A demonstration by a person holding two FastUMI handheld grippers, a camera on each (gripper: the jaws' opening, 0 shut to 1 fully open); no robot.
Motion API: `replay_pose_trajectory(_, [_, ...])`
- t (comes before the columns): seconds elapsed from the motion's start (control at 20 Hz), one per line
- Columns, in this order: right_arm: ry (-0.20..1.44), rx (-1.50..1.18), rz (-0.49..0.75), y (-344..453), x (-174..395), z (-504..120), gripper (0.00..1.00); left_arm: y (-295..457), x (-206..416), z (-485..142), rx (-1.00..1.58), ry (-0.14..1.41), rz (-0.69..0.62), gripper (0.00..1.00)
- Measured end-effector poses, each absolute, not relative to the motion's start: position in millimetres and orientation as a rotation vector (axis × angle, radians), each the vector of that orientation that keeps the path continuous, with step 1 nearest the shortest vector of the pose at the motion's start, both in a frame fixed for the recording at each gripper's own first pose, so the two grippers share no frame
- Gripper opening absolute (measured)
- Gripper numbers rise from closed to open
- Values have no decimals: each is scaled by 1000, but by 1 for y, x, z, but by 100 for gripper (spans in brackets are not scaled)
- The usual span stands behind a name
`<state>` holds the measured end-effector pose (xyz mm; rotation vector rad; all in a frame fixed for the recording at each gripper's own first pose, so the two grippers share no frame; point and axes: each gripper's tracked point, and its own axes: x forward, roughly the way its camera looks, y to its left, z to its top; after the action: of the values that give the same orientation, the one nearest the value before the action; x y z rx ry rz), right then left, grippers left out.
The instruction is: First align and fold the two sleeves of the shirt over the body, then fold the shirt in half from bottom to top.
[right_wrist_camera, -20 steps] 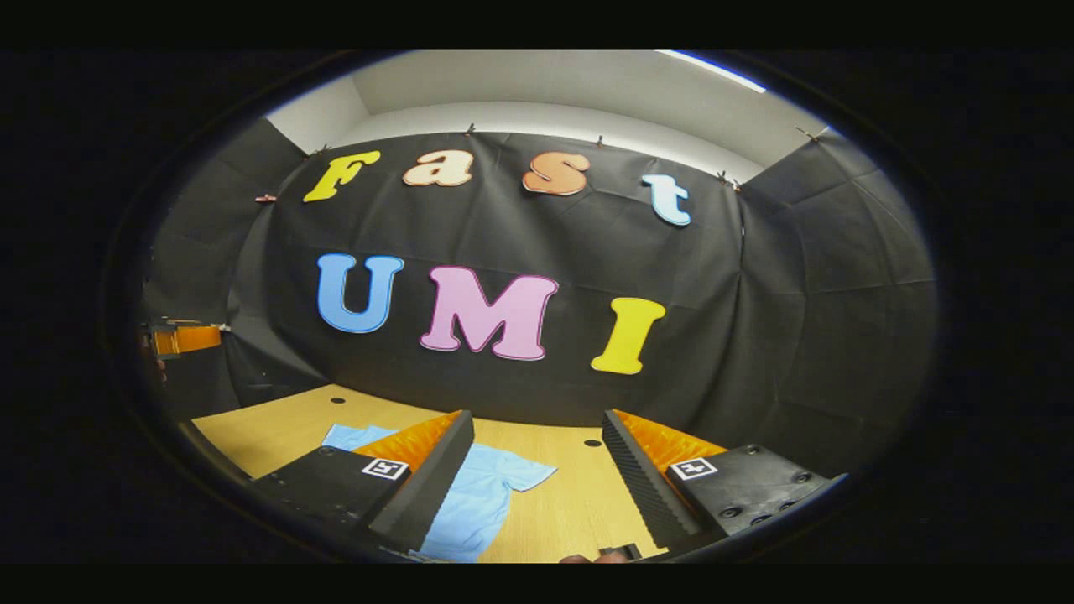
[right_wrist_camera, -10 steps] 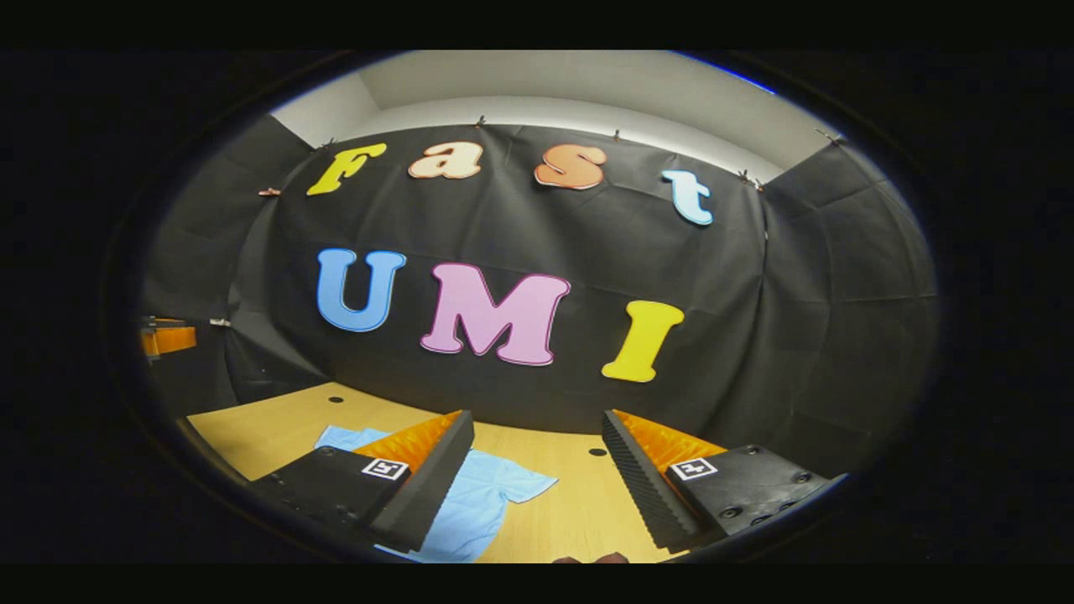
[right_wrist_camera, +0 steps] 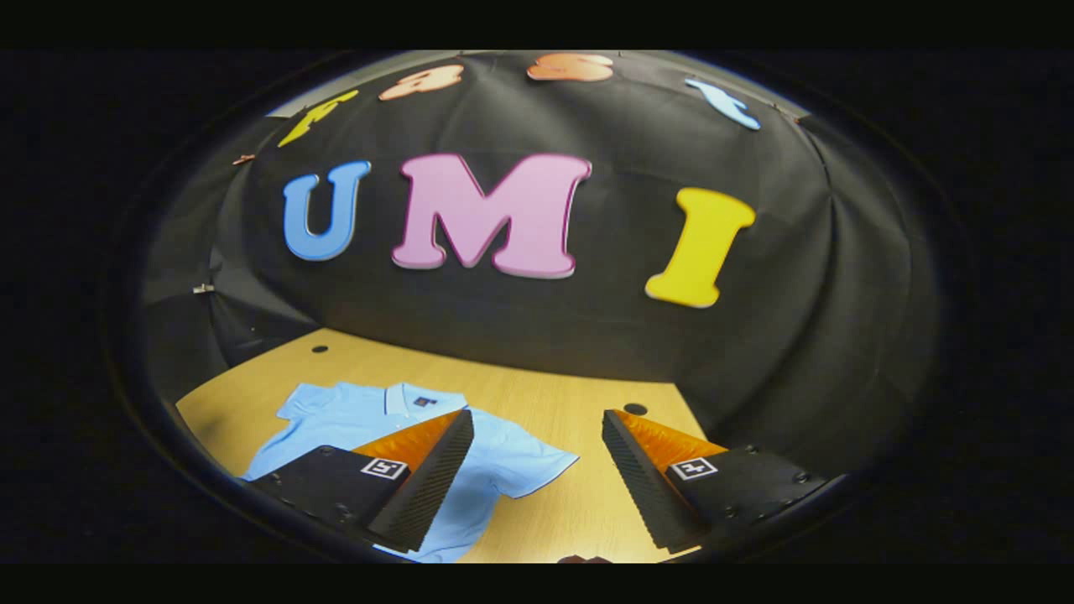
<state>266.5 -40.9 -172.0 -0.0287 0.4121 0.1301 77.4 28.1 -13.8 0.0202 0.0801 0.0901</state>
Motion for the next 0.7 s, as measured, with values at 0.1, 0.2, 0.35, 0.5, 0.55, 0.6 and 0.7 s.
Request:
replay_pose_trajectory(0.1, [510, -24, 167, -46, 292, -228, 97, 21, 100, -25, -5, 134, 115, 96])
replay_pose_trajectory(0.2, [627, -7, 186, -53, 326, -293, 98, 22, 135, -40, -52, 188, 201, 96])
replay_pose_trajectory(0.35, [740, 72, 173, -56, 354, -362, 99, 6, 165, -64, -113, 254, 263, 96])
replay_pose_trajectory(0.5, [804, 92, 169, -54, 362, -396, 99, 2, 179, -70, -84, 277, 266, 96])
replay_pose_trajectory(0.55, [830, 83, 166, -55, 360, -408, 99, 3, 186, -70, -71, 278, 267, 96])
replay_pose_trajectory(0.6, [865, 70, 161, -58, 356, -420, 99, 5, 190, -70, -66, 278, 269, 96])
replay_pose_trajectory(0.7, [855, 80, 155, -56, 359, -419, 94, 6, 195, -73, -68, 289, 264, 96])
